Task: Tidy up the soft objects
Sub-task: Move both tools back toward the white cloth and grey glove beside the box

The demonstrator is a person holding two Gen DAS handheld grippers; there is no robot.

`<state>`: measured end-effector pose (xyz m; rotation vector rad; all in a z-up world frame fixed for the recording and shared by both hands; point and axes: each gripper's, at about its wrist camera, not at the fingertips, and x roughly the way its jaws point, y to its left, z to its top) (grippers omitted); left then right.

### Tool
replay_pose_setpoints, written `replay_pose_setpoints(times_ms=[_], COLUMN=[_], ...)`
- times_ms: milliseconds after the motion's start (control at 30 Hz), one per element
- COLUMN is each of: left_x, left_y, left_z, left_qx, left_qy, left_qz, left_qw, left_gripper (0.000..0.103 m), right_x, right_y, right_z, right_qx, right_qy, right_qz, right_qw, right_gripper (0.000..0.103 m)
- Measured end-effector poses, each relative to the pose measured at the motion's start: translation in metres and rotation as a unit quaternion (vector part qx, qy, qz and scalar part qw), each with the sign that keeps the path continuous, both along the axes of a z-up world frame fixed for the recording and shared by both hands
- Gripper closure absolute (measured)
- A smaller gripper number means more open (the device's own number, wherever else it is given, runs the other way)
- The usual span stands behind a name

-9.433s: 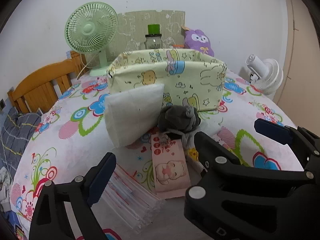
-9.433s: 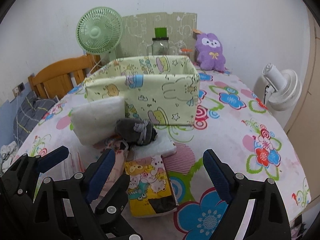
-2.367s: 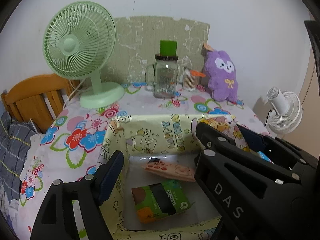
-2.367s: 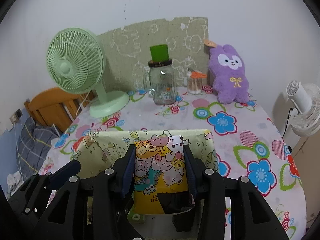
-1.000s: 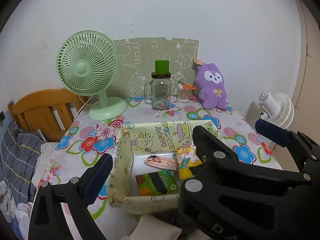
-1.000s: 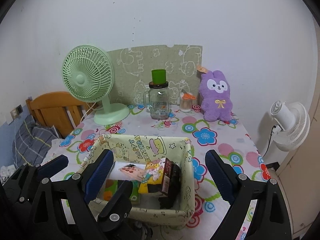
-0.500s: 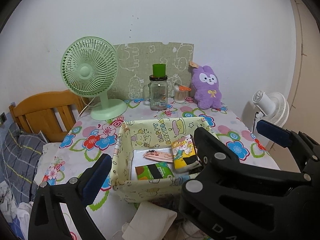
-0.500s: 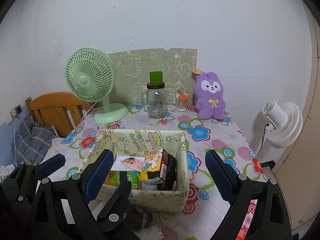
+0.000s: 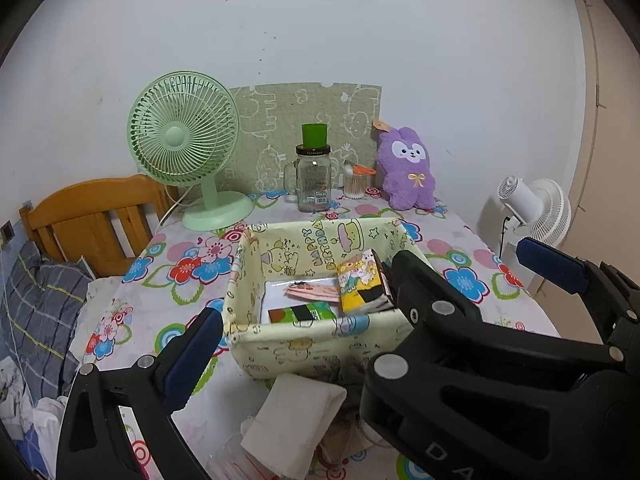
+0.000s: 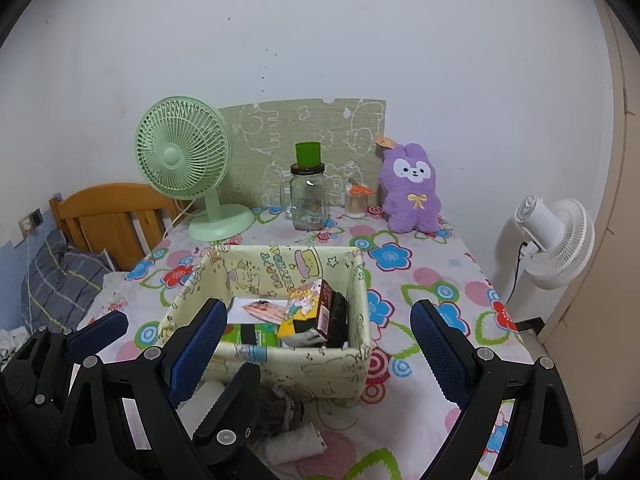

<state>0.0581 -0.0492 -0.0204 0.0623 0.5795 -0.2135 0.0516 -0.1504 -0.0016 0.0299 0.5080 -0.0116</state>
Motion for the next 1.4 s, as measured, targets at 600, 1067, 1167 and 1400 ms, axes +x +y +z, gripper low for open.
replay_pose_setpoints(times_ms=[600,1067,1167,1400], left_x=[-0.034,-0.044,-0.044,-0.049], left_y=[0.004,0.01,0.01,0.012], left_z=[-0.018,-0.036,-0.04,-0.051], left_qx=[0.001,-0.005,-0.003,0.011], left_qy=[0.009,0.014,0.014,0.005], left_qz=[-0.001,0.002,0.004,0.009], left_qw=[1.0,0.9999,0.9999,0.9999], left_gripper=[0.001,0.004,0.004,0.004], right_x=[-0.034,-0.043,-0.043,-0.043], right_y=[0.005,0.008,0.008,0.011], right_z=[-0.02,-0.042,-0.048,-0.062], right_qx=[0.002,0.021,0.026,0.027], right_qy=[0.007,0.028,0.035,0.045], right_qz=[-0.005,0.001,0.003,0.01], right_qw=[1.0,0.999,0.999,0.999], right_gripper=[0.008,0.008,0.008,0.008])
